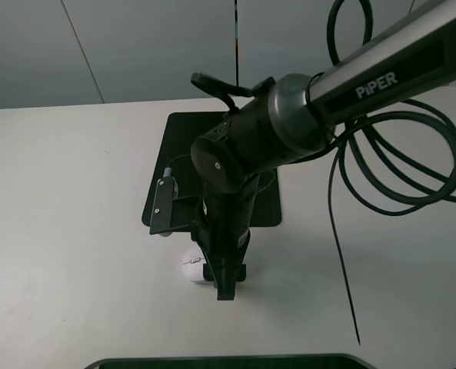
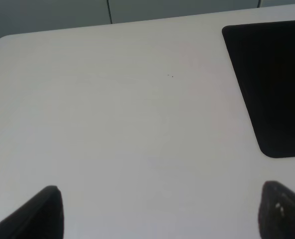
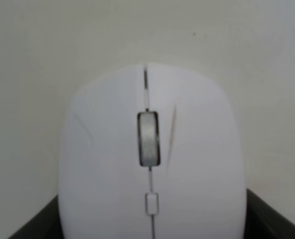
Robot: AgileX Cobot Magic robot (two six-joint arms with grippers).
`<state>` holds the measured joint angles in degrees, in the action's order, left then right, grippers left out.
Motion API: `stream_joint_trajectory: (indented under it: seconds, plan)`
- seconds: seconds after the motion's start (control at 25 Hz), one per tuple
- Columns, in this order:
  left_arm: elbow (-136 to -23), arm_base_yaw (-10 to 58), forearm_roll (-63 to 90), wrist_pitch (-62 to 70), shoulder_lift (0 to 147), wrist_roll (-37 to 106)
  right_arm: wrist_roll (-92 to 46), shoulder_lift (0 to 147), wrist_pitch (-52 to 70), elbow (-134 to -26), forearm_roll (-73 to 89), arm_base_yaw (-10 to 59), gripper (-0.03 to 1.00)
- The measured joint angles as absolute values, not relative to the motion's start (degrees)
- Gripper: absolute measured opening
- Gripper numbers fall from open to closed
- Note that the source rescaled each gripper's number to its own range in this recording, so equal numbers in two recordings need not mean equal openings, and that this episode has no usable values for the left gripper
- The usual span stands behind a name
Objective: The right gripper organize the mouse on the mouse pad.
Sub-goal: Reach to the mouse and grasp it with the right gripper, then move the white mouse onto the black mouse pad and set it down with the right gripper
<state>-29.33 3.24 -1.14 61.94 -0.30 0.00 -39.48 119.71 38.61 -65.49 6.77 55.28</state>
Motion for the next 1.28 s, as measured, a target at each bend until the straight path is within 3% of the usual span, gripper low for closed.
stream_joint_trajectory:
  seconds: [0.92, 1.28]
  plan:
    - [-29.33, 3.24, -1.14, 61.94, -0.3, 0.0, -38.43, 118.81, 40.42, -66.0, 6.67, 55.28, 0.04]
    - [-29.33, 3.24, -1.14, 61.94, -0.3, 0.0, -11.19, 116.17, 41.91, -73.64, 6.24, 54.18, 0.04]
